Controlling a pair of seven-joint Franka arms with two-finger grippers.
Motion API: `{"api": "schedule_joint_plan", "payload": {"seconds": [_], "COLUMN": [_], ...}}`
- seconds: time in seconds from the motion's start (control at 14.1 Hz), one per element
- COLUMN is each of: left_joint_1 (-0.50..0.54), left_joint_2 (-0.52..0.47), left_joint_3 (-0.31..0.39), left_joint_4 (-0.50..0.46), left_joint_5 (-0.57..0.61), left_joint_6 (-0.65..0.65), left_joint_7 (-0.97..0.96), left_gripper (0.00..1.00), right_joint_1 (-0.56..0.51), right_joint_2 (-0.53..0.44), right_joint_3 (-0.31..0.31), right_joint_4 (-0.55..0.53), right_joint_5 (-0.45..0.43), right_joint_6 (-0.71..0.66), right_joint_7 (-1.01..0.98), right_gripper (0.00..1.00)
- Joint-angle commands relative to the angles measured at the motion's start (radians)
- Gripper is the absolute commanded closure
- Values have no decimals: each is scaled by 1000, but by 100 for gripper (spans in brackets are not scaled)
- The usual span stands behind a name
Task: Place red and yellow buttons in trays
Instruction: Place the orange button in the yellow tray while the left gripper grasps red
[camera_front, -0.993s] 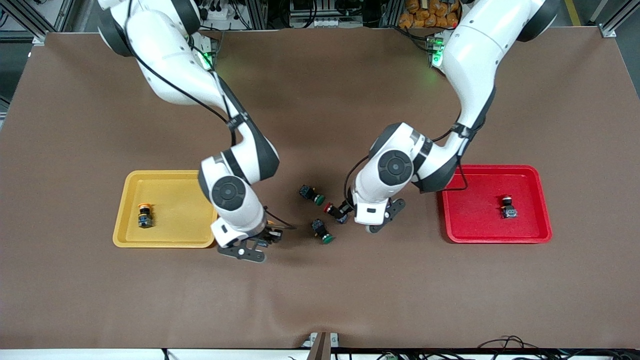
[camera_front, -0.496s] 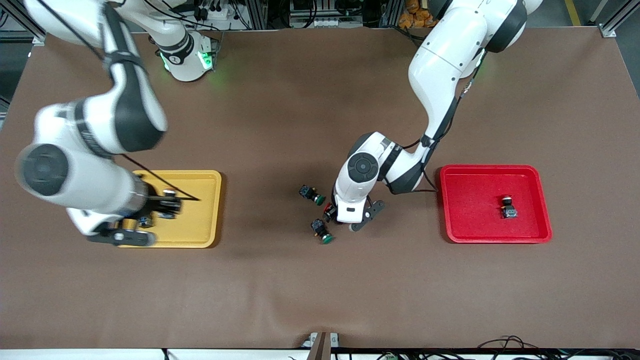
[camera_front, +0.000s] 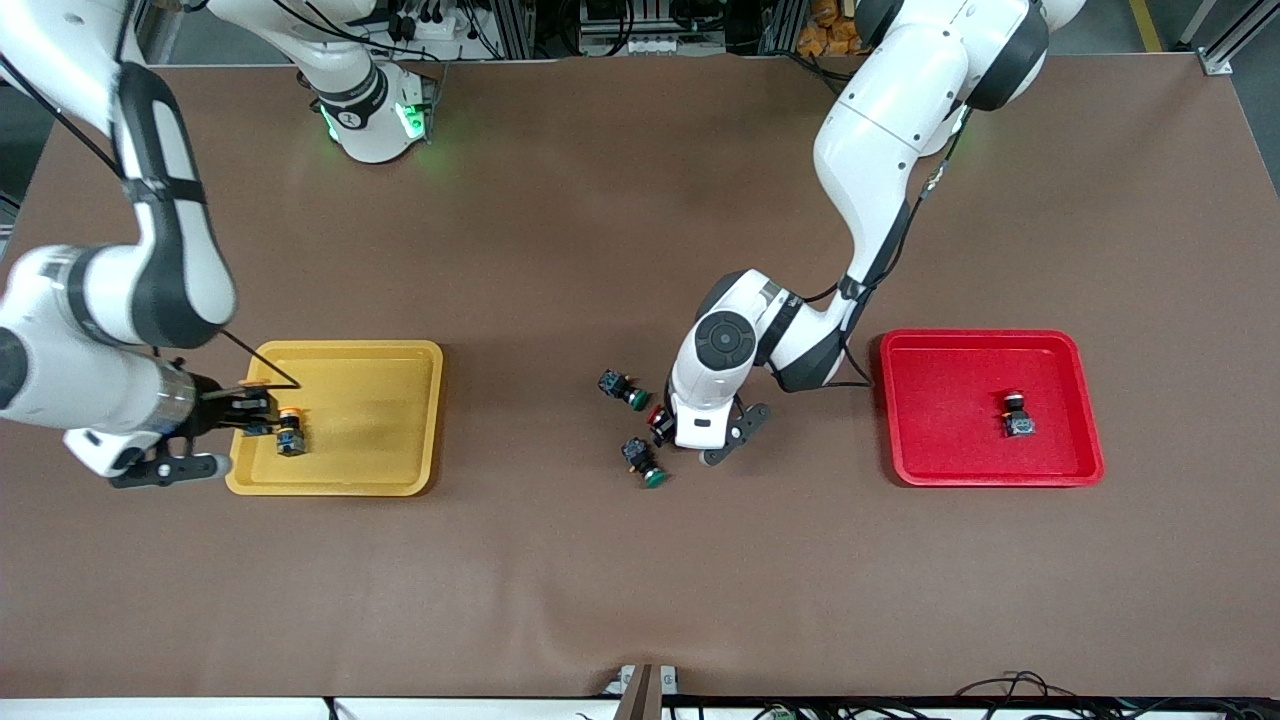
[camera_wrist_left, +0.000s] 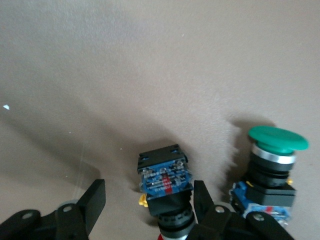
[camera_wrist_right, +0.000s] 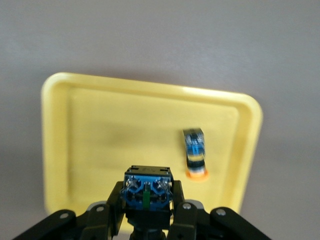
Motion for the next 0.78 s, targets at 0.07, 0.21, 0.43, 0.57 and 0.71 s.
{"api": "schedule_joint_plan", "payload": {"seconds": [0.07,0.21,0.43,0.57,0.71], "left_joint_1": [-23,-23,-23,-19,-5], "left_joint_2": [29,19,-42,-105,-192], "left_joint_3": [21,21,33,45,44], "left_joint_4": [28,28,25,25,14], "left_joint_5": [17,20,23,27,57], "left_joint_6": [23,23,-39,-168,-291], "left_joint_7": [-6,-20,-23,-12,40], "left_gripper": [64,97,100,100,100], "right_joint_1": [42,62,76,76,73], "right_joint_2": [67,130,154,141,101], "right_joint_3": [14,14,14,14,14], "right_joint_4": [-129,-130,-158,-157,-157], "right_joint_5": [10,10,10,10,10], "right_joint_6": [256,336,404,382,346], "right_joint_7": [-8,-8,-5,-8,-3], "right_gripper": [100,100,80,0,0]}}
